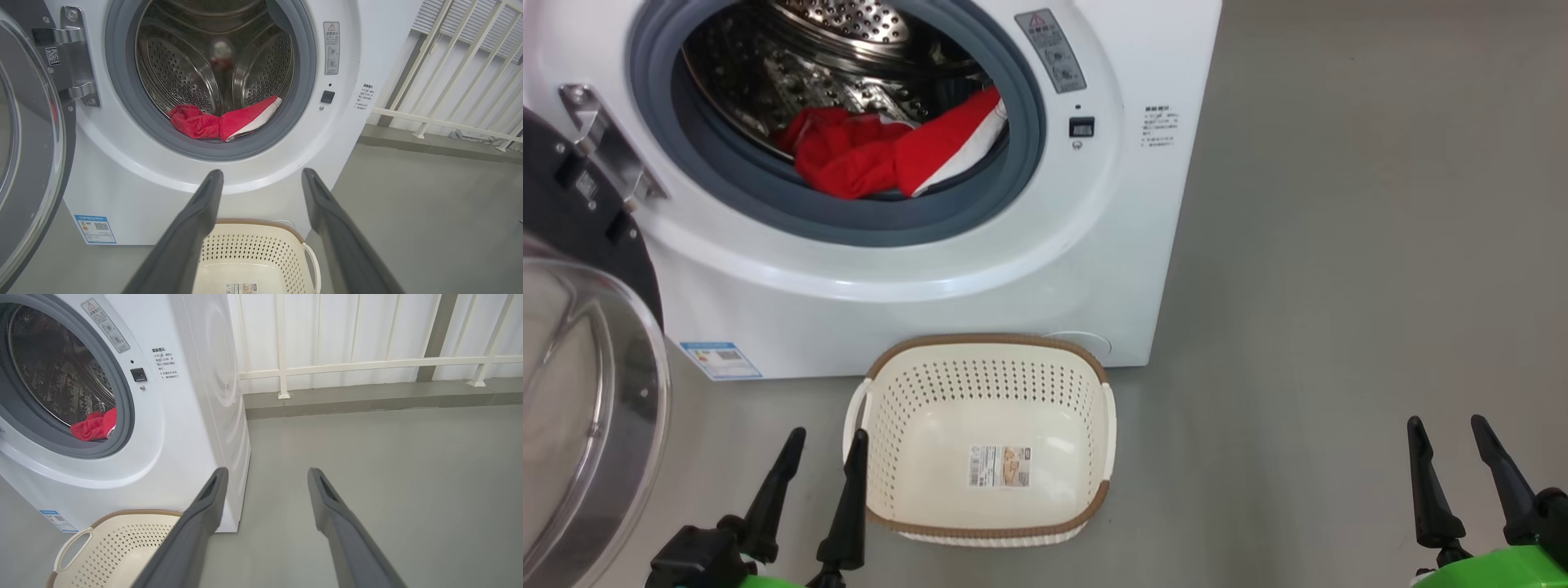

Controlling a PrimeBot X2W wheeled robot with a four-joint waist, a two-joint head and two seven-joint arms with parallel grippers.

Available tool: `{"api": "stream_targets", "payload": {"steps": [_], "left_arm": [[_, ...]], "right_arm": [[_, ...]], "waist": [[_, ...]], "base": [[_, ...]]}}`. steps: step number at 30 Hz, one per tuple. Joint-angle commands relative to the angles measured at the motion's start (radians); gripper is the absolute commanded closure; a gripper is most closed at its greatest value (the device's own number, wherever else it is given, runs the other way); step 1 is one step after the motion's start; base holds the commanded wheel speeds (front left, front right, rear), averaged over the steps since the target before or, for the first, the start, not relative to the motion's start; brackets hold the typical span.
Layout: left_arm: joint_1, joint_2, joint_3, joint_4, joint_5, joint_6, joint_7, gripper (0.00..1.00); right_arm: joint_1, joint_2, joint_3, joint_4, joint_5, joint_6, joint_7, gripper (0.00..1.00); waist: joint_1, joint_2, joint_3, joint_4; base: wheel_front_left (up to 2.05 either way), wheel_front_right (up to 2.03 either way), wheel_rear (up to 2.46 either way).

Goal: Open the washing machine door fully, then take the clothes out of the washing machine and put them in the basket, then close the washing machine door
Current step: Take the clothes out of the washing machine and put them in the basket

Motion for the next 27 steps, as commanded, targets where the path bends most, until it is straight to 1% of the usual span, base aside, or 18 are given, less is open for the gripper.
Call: {"api": "stream_targets", "payload": {"steps": [1, 7, 11, 24, 27], "left_arm": [[-0.037, 0.016, 0.029, -0.026, -0.003, -0.006, -0.005, 0.00], [-0.040, 0.015, 0.028, -0.023, 0.005, -0.006, -0.005, 0.00], [-0.042, 0.014, 0.033, -0.024, 0.014, -0.006, -0.005, 0.00], [-0.038, 0.006, 0.042, -0.018, 0.020, -0.006, -0.005, 0.00], [-0.038, 0.003, 0.058, -0.002, 0.033, -0.006, -0.005, 0.00]], "right_arm": [[-0.032, -0.013, 0.028, -0.024, -0.004, 0.005, -0.009, 0.00], [-0.035, -0.010, 0.031, -0.024, -0.003, 0.005, -0.009, 0.00], [-0.037, -0.009, 0.031, -0.026, -0.002, 0.005, -0.009, 0.00], [-0.040, -0.006, 0.034, -0.024, -0.002, 0.005, -0.009, 0.00], [-0.043, -0.007, 0.037, -0.026, 0.000, 0.005, -0.009, 0.00]], "waist": [[0.0000, 0.0000, 0.001, 0.001], [0.0000, 0.0000, 0.005, 0.005], [0.0000, 0.0000, 0.009, 0.007], [0.0000, 0.0000, 0.013, 0.010], [0.0000, 0.0000, 0.019, 0.008]], "base": [[1.30, -1.40, 0.10], [1.16, -1.25, 0.09], [0.78, -0.78, 0.00], [0.08, -0.08, 0.00], [0.00, 0.00, 0.00]]}}
